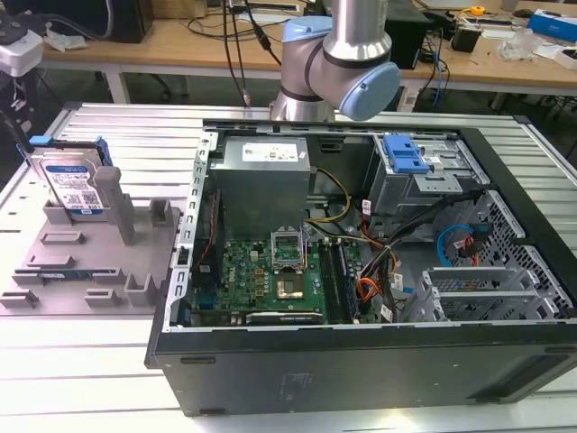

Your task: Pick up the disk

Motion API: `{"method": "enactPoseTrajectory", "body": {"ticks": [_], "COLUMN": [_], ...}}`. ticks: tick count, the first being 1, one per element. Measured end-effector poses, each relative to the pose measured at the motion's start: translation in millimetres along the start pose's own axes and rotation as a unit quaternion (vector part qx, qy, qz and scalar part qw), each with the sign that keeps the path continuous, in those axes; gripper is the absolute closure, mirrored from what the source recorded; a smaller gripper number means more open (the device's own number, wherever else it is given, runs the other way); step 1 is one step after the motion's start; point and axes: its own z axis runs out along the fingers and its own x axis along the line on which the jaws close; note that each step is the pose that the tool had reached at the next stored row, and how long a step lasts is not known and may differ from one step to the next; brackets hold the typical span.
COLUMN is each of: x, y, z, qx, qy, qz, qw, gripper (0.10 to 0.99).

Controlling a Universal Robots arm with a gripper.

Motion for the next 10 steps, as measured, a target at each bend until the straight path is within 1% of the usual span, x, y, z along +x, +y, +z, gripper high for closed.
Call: {"method": "enactPoseTrajectory", "body": {"ticks": [1, 2, 6, 9, 10], "x": [0.0, 0.0, 0.0, 0.0, 0.0], "y": [0.0, 0.0, -0.1, -0.1, -0.1], "z": [0.2, 0.4, 1.5, 2.1, 2.4], "qx": [0.0004, 0.0008, 0.0030, 0.0041, 0.0043], "qy": [0.0001, 0.0001, -0.0005, -0.0008, -0.0007], "qz": [-0.021, -0.034, -0.073, -0.099, -0.112], "qw": [0.9998, 0.9994, 0.9973, 0.9950, 0.9937], "gripper": [0.545, 0.545, 0.545, 0.545, 0.545]}}
